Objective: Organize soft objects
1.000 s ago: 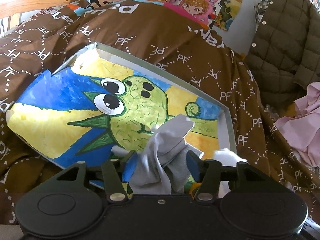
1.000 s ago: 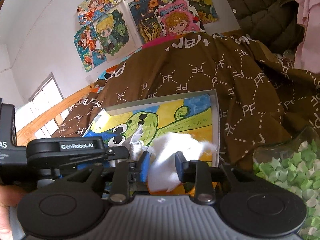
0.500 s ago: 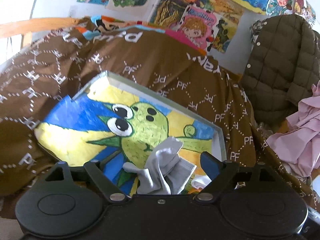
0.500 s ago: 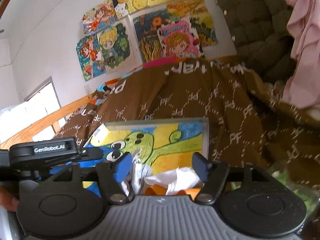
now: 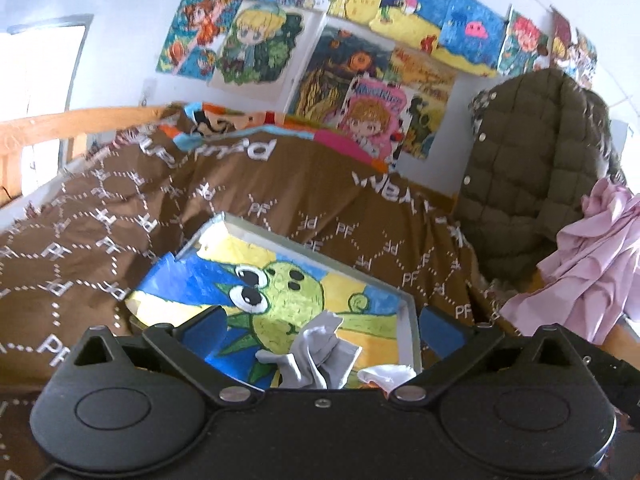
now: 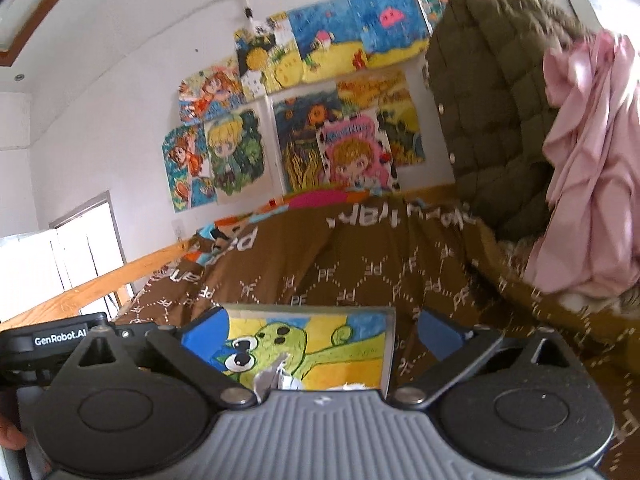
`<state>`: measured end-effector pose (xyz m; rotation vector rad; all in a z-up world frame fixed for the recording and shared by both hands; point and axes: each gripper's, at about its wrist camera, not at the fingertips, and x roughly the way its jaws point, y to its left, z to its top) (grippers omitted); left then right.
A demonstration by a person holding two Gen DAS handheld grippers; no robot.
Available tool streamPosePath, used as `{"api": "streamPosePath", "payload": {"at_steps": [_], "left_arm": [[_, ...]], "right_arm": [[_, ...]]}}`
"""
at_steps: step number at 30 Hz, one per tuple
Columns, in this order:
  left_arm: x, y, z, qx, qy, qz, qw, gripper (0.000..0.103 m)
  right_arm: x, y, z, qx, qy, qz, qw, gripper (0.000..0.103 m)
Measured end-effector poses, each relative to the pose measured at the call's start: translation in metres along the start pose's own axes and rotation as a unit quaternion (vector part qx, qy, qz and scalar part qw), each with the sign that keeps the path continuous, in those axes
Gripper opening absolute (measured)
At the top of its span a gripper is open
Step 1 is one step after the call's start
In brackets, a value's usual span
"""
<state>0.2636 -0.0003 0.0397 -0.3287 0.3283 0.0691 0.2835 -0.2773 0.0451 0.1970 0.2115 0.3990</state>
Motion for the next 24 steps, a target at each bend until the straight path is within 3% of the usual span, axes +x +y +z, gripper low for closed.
{"api": "streamPosePath", "payload": {"at_steps": [10,24], "left_arm": [[-0.069,0.0,-0.01,0.011,-0.052,0.008,0.9986,0.102],[-0.129,0.0,-0.036,0.054,-0.08,0.0,0.9954,0.102]], "right_arm": [[-0.053,0.021,0.005,-0.028,-0.039,-0.004,0.999,0.103],[-0.11,0.036,-0.019,-0.04,-0.033,-0.014,0.999,0.103]]}}
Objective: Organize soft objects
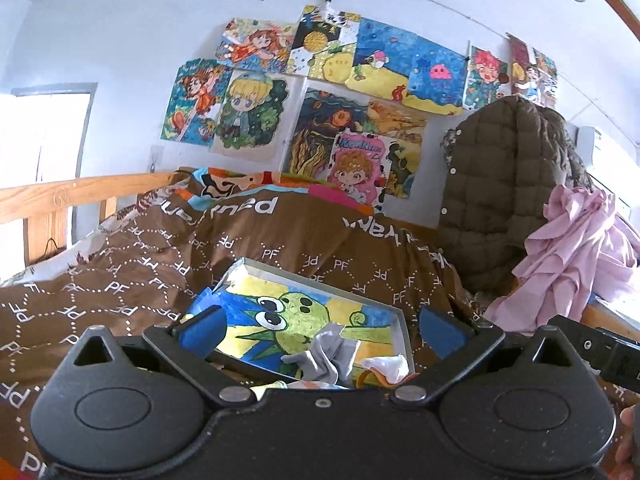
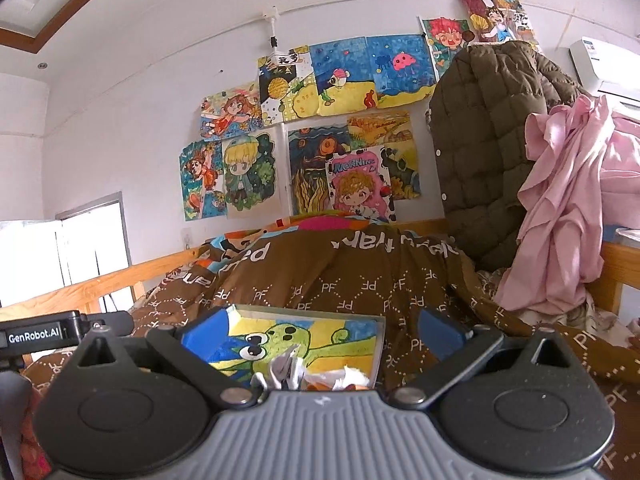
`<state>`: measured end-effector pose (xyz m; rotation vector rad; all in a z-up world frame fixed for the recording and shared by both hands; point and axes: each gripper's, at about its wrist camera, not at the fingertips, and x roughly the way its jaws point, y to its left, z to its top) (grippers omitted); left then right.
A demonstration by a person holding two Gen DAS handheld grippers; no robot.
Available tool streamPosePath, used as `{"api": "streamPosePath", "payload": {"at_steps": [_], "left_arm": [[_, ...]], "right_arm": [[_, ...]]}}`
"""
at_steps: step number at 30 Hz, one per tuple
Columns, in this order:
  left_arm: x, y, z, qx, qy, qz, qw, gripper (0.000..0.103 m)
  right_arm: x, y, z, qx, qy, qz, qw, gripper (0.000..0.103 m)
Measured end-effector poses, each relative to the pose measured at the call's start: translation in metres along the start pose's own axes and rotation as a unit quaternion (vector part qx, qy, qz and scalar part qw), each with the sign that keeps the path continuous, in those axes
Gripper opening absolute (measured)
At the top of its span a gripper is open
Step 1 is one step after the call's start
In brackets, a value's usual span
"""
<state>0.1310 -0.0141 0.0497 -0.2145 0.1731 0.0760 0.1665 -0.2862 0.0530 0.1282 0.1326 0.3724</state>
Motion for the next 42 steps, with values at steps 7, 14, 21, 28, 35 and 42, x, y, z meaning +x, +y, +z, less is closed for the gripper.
{"api": "streamPosePath", "payload": {"at_steps": [7,14,21,28,35,42], "left_arm": [[-0.018,0.0,-0.013,0.027,-0.001,-0.014,0.9996,0.102],[-0.031,0.002,-0.039,0.053,0.016,-0.023,0.9982,0.102],[-0.033,0.005,-0.069,0.094,0.055,-0.041,0.9932,0.102],[-0.027,0.008,-0.092,0.1,0.099,-0.041,0.9892,0.102],[-0.018,0.016,-0.106,0.094,0.135,-0.02,0.9862,0.102],[-0.015,0.02,-0.11,0.094,0.148,-0.012,0.9844,0.102]], "right_arm": [[-0.025,0.006,-0.013,-0.016,0.009,-0.016,1.0,0.103],[-0.05,0.009,-0.028,-0.027,0.026,-0.029,0.999,0.103],[-0.045,0.013,-0.047,-0.037,0.096,-0.033,0.994,0.103],[-0.033,0.019,-0.065,-0.053,0.141,-0.019,0.988,0.103],[-0.021,0.018,-0.073,-0.056,0.183,-0.027,0.981,0.103],[-0.013,0.015,-0.079,-0.056,0.217,-0.037,0.974,0.103]]}}
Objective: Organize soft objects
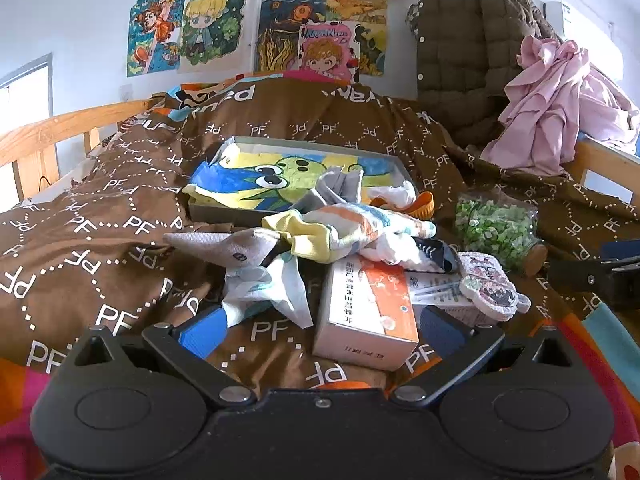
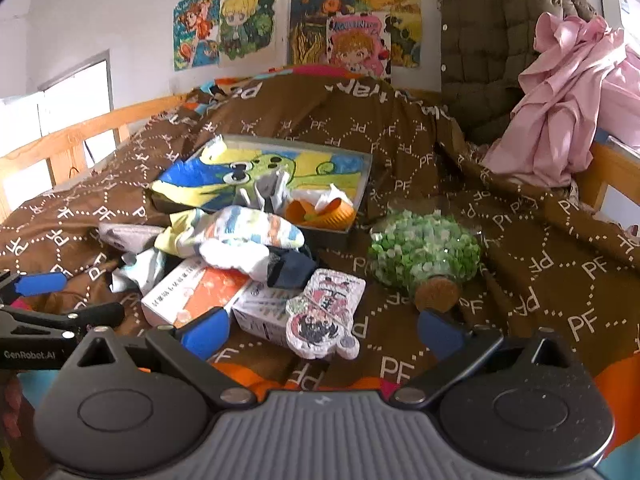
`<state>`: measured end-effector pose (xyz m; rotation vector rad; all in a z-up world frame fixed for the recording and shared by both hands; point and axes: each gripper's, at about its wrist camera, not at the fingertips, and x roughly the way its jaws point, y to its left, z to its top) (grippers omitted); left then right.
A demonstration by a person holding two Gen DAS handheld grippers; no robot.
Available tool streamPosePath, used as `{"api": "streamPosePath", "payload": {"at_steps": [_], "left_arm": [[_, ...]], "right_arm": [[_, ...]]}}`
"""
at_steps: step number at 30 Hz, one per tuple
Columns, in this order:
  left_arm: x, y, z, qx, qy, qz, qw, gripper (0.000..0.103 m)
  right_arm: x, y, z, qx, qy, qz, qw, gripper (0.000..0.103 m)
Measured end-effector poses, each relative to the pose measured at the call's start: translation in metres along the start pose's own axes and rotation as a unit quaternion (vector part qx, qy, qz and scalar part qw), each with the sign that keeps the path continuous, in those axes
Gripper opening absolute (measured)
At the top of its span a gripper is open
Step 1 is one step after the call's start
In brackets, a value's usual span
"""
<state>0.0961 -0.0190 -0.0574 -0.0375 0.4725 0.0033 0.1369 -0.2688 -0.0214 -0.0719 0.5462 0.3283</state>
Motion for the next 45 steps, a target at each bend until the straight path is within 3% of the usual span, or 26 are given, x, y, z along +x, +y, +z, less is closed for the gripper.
{"api": "streamPosePath", "payload": {"at_steps": [18,28,36,40,45], "left_arm": [[0.015,0.0,0.001,-0.001,0.033,-0.002,0.9995,0.102],[0.048,-0.012,0.027,0.034,0.056,-0.066,0.9957,0.102],[0.077,-0.029,0.046,0.083,0.075,-0.112,0.9874,0.102],[0.098,-0.027,0.057,0.051,0.099,-0.138,0.9842,0.102],[0.118,-0.027,0.065,0.004,0.107,-0.143,0.984,0.102]], "right_arm": [[0.025,0.003,-0.007,-0.016,0.082,-0.009,0.996,0.103],[0.038,-0.002,-0.005,-0.021,0.082,0.0,0.996,0.103],[0.058,-0.002,0.002,-0.087,0.056,0.007,0.995,0.103],[0.074,-0.003,0.004,-0.107,0.05,0.033,0.992,0.103],[0.082,-0.004,0.003,-0.108,0.045,0.054,0.992,0.103]]}}
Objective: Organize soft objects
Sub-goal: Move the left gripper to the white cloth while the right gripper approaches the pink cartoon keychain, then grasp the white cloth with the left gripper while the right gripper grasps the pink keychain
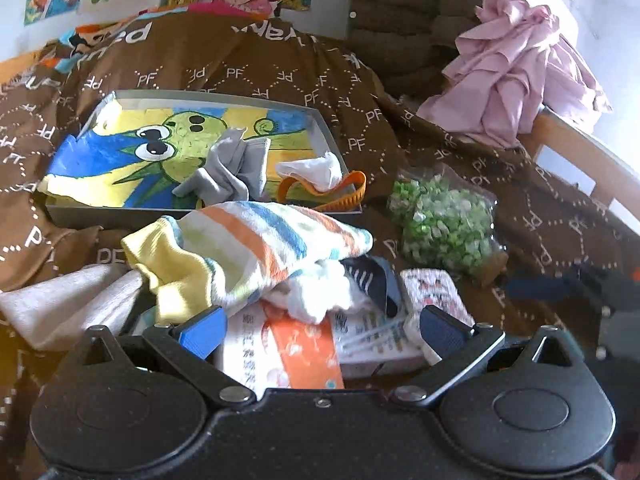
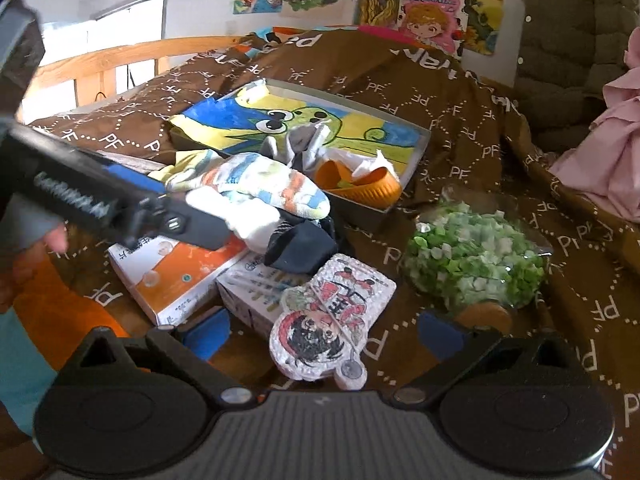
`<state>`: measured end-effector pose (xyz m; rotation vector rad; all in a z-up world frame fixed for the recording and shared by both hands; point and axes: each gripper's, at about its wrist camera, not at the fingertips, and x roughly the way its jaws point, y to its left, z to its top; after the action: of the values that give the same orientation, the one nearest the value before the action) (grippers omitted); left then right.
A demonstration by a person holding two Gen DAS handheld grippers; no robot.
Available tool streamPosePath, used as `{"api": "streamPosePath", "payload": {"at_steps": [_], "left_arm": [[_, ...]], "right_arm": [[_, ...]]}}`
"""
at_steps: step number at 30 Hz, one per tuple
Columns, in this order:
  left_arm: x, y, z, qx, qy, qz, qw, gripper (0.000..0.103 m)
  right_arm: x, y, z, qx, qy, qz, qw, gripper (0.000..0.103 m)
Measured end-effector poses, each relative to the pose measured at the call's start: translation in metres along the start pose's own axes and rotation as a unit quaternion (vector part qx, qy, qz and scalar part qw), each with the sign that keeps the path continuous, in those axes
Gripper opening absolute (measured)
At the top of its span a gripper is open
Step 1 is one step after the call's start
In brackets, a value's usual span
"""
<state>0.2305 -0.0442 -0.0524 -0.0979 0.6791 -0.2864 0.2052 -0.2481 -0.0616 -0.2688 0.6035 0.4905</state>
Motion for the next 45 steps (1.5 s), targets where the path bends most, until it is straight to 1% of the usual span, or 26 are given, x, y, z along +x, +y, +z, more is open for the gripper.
{"api": "streamPosePath", "payload": {"at_steps": [2,4,7,9,11,16,18,19,21,23,26,27,28,29,30,31,33,35,38,40,45], "left_arm": [[0.005,-0.003,0.002,0.002,0.001,-0.006,1.0,0.102],[0.011,-0.007,0.004,0.003,0.003,-0.01,0.9999,0.102],[0.018,-0.008,0.007,-0.011,0.008,-0.01,0.9999,0.099],[0.023,-0.005,0.009,-0.032,0.012,-0.011,0.9994,0.093],[0.026,-0.002,0.011,-0.051,0.011,-0.016,0.9985,0.089],[0.031,0.011,0.012,-0.104,0.01,-0.024,0.9943,0.078],[0.031,0.015,0.012,-0.119,0.007,-0.025,0.9926,0.072],[0.032,0.017,0.012,-0.128,0.006,-0.025,0.9914,0.07],[0.033,0.021,0.013,-0.144,0.007,-0.025,0.9892,0.061],[0.033,0.025,0.013,-0.166,0.005,-0.027,0.9857,0.057],[0.033,0.034,0.011,-0.208,-0.002,-0.035,0.9775,0.054],[0.033,0.036,0.01,-0.222,-0.003,-0.035,0.9743,0.049],[0.034,0.039,0.01,-0.23,-0.003,-0.034,0.9726,0.046],[0.035,0.04,0.01,-0.236,-0.002,-0.032,0.9711,0.04],[0.036,0.041,0.01,-0.242,0.0,-0.032,0.9696,0.037],[0.036,0.042,0.01,-0.246,0.0,-0.032,0.9687,0.036],[0.037,0.044,0.009,-0.254,0.003,-0.034,0.9667,0.03],[0.037,0.044,0.009,-0.26,0.007,-0.037,0.9648,0.027],[0.034,0.045,0.007,-0.265,0.011,-0.038,0.9633,0.025],[0.028,0.044,0.008,-0.261,0.016,-0.033,0.9647,0.024],[0.005,0.039,0.011,-0.233,0.035,-0.025,0.9714,0.023]], "right_arm": [[0.002,-0.002,-0.001,0.006,0.0,0.001,1.0,0.102],[0.005,-0.005,-0.002,0.02,0.007,0.007,1.0,0.099],[0.01,-0.009,-0.003,0.038,0.016,0.011,0.999,0.095],[0.013,-0.01,-0.004,0.046,0.02,0.015,0.999,0.093],[0.016,-0.011,-0.005,0.05,0.023,0.019,0.998,0.092],[0.021,-0.011,-0.007,0.06,0.029,0.025,0.997,0.087],[0.023,-0.011,-0.007,0.064,0.03,0.027,0.997,0.083],[0.023,-0.01,-0.007,0.065,0.031,0.027,0.997,0.082],[0.024,-0.009,-0.008,0.064,0.031,0.026,0.997,0.079],[0.024,-0.009,-0.008,0.064,0.03,0.025,0.997,0.075],[0.025,-0.009,-0.008,0.063,0.032,0.023,0.997,0.064],[0.025,-0.009,-0.008,0.063,0.033,0.023,0.997,0.064],[0.025,-0.009,-0.008,0.063,0.034,0.022,0.997,0.064],[0.025,-0.009,-0.008,0.064,0.034,0.022,0.997,0.064],[0.025,-0.009,-0.008,0.064,0.034,0.023,0.997,0.064],[0.025,-0.009,-0.008,0.064,0.034,0.023,0.997,0.063],[0.025,-0.009,-0.008,0.067,0.034,0.022,0.997,0.063],[0.024,-0.01,-0.008,0.069,0.033,0.022,0.997,0.063],[0.021,-0.011,-0.007,0.073,0.029,0.017,0.997,0.063],[0.018,-0.013,-0.005,0.077,0.023,0.013,0.997,0.063],[0.009,-0.019,-0.001,0.09,0.0,0.005,0.996,0.063]]}}
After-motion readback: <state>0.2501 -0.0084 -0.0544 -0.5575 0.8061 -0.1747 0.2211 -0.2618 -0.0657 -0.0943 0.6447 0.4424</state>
